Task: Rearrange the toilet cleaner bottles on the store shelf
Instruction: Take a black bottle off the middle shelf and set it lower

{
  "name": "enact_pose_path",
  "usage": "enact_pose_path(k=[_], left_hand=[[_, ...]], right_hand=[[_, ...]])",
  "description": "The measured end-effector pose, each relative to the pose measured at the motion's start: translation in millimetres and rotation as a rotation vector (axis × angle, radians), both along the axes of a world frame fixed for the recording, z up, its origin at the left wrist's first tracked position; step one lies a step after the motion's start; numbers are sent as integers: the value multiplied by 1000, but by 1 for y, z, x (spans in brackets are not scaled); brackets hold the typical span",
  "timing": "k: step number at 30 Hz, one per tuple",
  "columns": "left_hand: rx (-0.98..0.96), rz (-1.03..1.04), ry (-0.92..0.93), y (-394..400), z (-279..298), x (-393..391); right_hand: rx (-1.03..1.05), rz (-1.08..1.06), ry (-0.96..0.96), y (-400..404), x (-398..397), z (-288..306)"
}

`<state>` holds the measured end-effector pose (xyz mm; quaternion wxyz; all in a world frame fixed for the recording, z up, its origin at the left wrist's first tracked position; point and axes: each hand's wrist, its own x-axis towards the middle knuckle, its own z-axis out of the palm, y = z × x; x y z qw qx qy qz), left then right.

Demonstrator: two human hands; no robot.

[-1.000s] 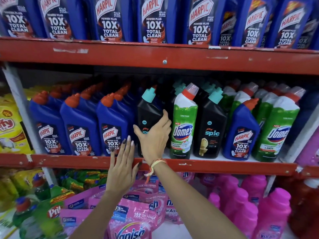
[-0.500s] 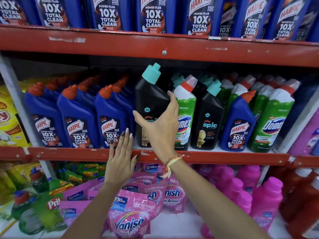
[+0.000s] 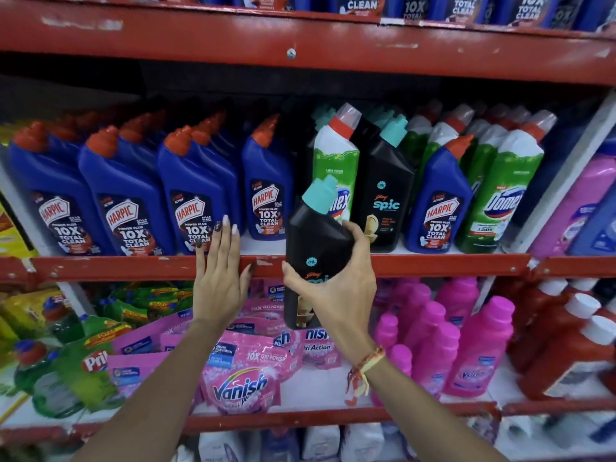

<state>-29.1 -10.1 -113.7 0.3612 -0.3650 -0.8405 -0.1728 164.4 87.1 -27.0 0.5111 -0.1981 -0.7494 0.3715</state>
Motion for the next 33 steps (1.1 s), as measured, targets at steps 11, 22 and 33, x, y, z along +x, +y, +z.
enact_pose_path(k=[11,22,33], left_hand=[[-20,26,6,1,0,0],[3,30,39,3,-4,-6],[13,19,54,2,-4,-5]], right_hand=[[-62,-11,-302,19,-2,-108],[-175,-56,-483,39,-6,-176],[-207,-16,-519,46,-11,-194]])
